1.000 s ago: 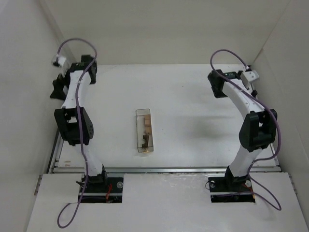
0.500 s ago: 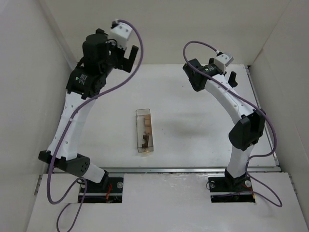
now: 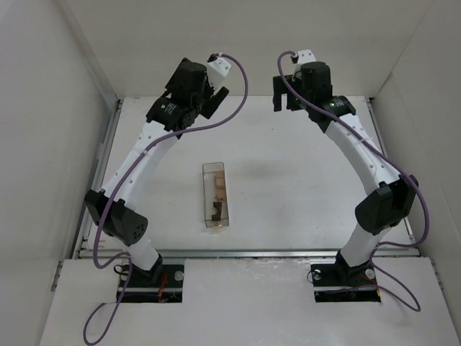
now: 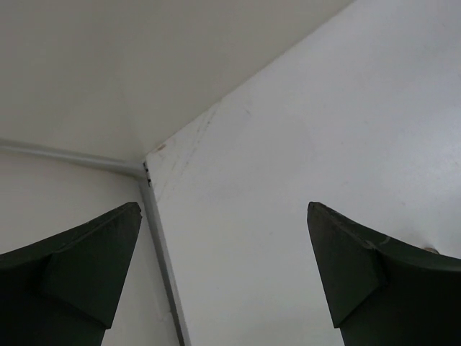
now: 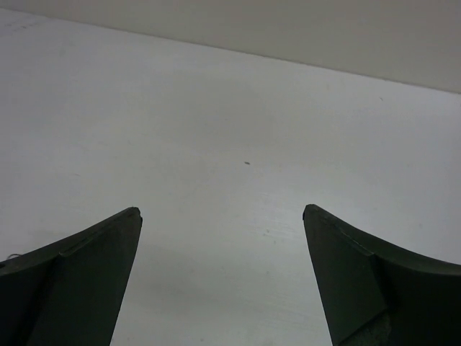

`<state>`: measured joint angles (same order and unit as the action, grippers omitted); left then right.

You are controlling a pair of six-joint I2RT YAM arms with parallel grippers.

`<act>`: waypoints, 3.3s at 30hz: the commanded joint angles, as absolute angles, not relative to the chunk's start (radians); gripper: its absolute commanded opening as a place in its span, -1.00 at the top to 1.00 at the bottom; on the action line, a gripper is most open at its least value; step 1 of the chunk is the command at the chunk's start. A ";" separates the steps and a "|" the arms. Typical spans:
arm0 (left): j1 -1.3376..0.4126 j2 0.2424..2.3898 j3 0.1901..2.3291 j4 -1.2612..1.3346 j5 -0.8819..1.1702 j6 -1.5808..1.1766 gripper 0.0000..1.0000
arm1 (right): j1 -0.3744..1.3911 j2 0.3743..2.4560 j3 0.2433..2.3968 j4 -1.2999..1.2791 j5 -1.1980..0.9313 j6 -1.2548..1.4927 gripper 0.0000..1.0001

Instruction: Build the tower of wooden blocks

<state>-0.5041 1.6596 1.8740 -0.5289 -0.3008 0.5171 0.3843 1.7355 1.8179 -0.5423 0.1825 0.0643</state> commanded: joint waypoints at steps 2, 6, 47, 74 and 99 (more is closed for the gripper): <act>-0.509 1.583 1.894 -0.387 -0.443 0.453 -1.00 | 0.345 1.691 1.819 -0.433 -0.153 0.052 -0.99; -0.441 1.583 1.948 -0.469 -0.286 0.275 -1.00 | 0.327 1.626 1.721 -0.356 -0.204 0.074 -0.99; -0.400 1.856 1.355 -0.569 0.088 0.035 0.40 | 0.325 1.312 1.189 -0.273 -0.044 0.270 -0.99; -0.396 1.735 1.292 -0.618 -0.002 0.026 0.03 | 0.334 1.339 1.189 -0.264 -0.026 0.252 -0.99; -0.370 2.149 1.767 -0.632 -0.529 0.053 1.00 | 0.344 1.357 1.189 -0.273 0.041 0.233 -0.99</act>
